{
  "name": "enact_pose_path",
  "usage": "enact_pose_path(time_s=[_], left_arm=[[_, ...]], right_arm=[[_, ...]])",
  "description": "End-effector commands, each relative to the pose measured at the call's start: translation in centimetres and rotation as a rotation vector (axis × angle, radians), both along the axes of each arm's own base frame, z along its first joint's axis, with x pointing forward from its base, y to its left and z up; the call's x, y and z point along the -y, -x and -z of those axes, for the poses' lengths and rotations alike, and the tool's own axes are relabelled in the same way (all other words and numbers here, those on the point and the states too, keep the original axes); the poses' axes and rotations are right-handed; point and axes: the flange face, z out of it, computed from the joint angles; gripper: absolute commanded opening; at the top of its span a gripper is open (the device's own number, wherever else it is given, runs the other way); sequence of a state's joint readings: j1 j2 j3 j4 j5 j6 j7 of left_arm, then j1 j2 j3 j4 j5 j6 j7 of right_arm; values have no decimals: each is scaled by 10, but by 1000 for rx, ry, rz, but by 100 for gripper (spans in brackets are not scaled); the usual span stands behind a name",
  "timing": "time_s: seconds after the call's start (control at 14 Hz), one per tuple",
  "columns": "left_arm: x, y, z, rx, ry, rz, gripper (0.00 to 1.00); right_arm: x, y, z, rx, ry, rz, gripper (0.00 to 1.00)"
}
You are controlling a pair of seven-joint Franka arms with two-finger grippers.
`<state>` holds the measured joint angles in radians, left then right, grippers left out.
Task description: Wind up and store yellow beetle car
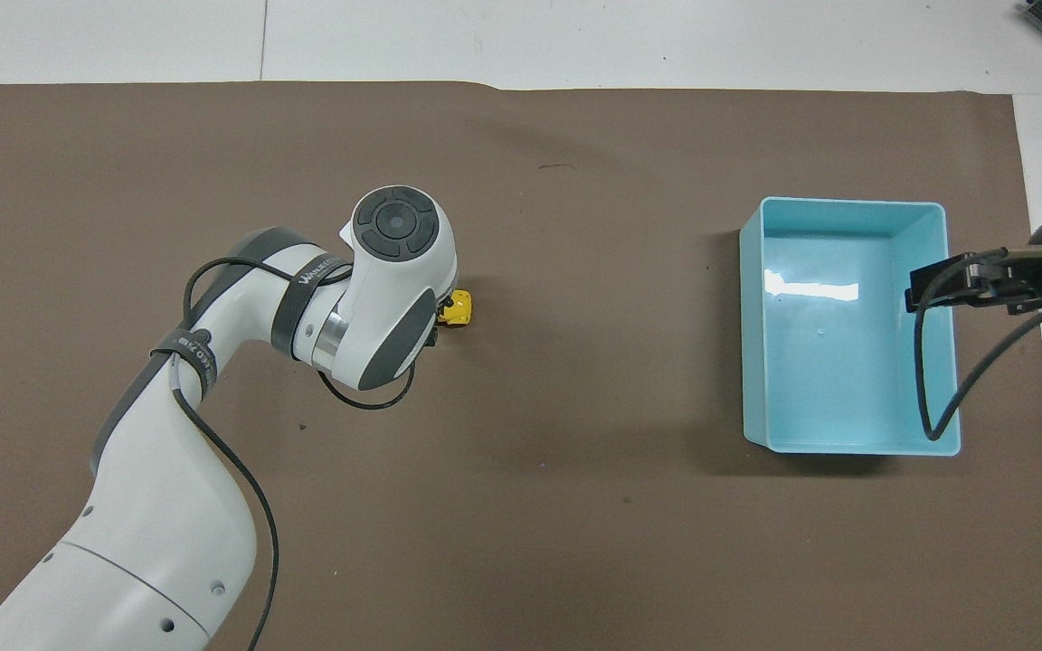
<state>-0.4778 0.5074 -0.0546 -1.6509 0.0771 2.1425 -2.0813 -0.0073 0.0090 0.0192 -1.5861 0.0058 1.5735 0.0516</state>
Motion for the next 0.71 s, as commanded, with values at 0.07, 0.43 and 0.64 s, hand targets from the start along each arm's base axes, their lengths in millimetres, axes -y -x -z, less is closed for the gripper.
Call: enact_pose_path(time_s=[0.07, 0.43, 0.64], left_arm=[[-39, 10, 20, -28, -35, -25, 0], [-105, -4, 35, 7, -23, -95, 0], [-140, -15, 36, 8, -35, -115, 0]], right_arm=[[2, -3, -2, 11, -14, 14, 100], [2, -3, -2, 11, -14, 14, 100], [2, -3, -2, 11, -14, 14, 100]])
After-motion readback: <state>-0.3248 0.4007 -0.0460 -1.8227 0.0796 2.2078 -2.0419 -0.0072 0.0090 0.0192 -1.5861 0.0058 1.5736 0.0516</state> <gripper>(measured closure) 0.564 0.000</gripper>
